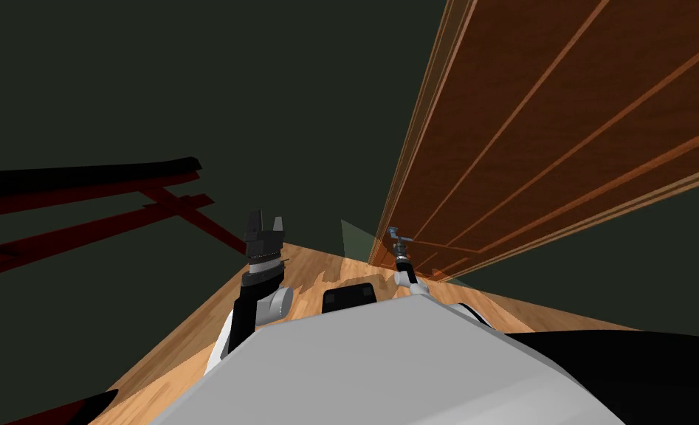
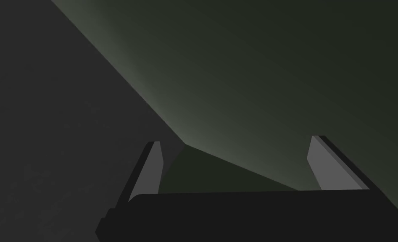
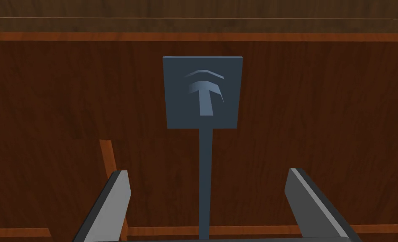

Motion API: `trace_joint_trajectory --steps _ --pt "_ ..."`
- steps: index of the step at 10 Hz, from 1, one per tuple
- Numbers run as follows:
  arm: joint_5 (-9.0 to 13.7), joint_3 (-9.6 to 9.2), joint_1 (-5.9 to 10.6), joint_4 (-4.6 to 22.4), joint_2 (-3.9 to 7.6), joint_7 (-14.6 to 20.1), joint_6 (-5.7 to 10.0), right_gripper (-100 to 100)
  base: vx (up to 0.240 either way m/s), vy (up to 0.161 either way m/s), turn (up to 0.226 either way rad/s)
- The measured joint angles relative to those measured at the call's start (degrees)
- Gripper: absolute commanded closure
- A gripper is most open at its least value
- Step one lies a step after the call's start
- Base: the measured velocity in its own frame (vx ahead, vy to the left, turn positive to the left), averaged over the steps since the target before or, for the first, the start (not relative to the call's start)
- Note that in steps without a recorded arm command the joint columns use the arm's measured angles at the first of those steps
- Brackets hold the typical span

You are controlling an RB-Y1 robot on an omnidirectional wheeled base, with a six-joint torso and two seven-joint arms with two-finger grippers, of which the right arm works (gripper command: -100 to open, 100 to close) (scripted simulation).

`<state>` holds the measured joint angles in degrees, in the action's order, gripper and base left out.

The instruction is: Pull the door open

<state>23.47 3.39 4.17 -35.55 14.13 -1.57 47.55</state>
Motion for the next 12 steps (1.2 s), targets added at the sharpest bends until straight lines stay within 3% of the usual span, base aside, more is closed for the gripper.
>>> trace_joint_trajectory --steps 1,2,3,4,9,12 --pt "0.1 0.07 0.10 2.0 1.00 1.2 1.20 -100 0.177 -0.036 0.120" --pt "0.4 0.45 -1.12 0.3 1.42 1.5 0.82 -100 0.167 -0.024 0.068" --pt "0.6 0.65 -0.95 0.9 2.17 2.0 0.71 -100 0.076 -0.012 0.014" --pt "0.6 0.67 -0.87 1.0 2.28 2.2 0.78 100 -0.010 0.000 -0.010" --pt "0.6 0.59 -0.99 0.9 2.10 2.0 0.58 100 -0.015 0.003 0.001" --pt "0.2 0.06 -1.00 0.7 2.71 2.7 0.95 100 -0.177 -0.011 0.093"
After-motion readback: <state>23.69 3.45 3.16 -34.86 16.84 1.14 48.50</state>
